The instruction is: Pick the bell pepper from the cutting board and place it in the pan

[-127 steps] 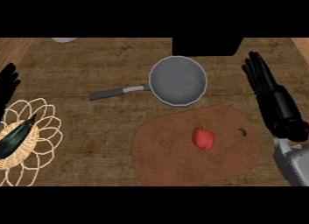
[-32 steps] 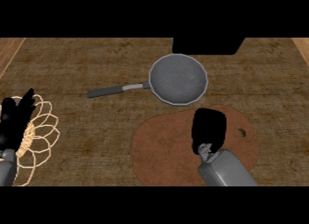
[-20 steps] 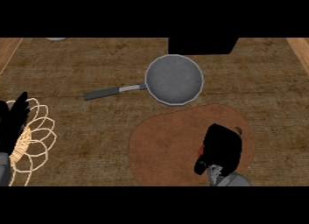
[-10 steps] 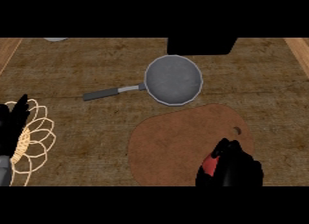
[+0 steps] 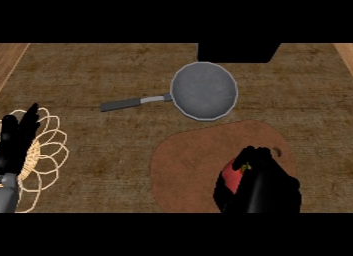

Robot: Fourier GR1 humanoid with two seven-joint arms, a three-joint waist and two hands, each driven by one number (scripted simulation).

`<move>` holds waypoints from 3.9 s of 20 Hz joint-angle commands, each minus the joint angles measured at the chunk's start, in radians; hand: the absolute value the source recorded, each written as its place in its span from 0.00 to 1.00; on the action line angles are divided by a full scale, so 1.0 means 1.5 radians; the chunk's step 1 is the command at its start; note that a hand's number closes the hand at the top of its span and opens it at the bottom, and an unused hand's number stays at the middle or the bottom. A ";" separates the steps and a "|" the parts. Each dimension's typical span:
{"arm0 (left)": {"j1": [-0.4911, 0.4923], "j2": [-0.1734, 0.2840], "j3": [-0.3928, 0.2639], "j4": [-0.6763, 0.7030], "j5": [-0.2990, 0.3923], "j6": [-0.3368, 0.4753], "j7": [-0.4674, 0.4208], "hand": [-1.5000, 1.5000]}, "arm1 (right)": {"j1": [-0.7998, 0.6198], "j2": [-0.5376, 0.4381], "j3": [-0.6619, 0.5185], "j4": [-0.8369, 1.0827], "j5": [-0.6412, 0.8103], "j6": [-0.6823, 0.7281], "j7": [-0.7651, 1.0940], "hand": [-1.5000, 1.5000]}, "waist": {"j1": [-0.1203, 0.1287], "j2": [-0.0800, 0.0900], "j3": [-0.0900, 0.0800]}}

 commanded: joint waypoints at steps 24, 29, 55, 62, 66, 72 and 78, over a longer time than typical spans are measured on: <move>-0.057 -0.012 -0.011 0.006 -0.015 -0.012 0.008 0.50 | -0.426 0.008 -0.454 0.714 -0.353 -0.475 -0.133 1.00 | 0.043 0.016 0.002; -0.036 -0.017 -0.012 0.018 -0.008 -0.028 -0.021 0.50 | -0.476 0.007 -0.553 0.815 -0.432 -0.566 -0.252 1.00 | 0.052 0.024 0.003; -0.029 -0.037 -0.011 0.005 -0.016 -0.013 0.001 0.50 | -0.544 0.007 -0.702 0.971 -0.739 -0.888 -0.666 0.00 | 0.035 0.011 0.003; -0.003 -0.016 0.024 0.033 -0.019 -0.011 -0.022 0.50 | -0.403 0.007 -0.620 0.818 -0.812 -0.890 -0.692 0.00 | -0.008 -0.003 0.001; 0.022 -0.008 0.037 0.015 -0.014 -0.012 -0.026 0.50 | -0.313 0.008 -0.536 0.686 -0.792 -0.883 -0.615 0.00 | -0.024 -0.011 -0.001; 0.019 -0.008 0.047 0.019 -0.006 -0.013 -0.016 0.50 | -0.081 0.008 -0.412 0.464 -0.778 -0.848 -0.578 0.00 | -0.040 -0.014 -0.001; 0.038 -0.012 0.047 0.024 -0.017 -0.006 -0.030 0.50 | 0.169 -0.012 -0.346 0.210 -0.737 -0.780 -0.556 0.00 | -0.045 -0.011 -0.002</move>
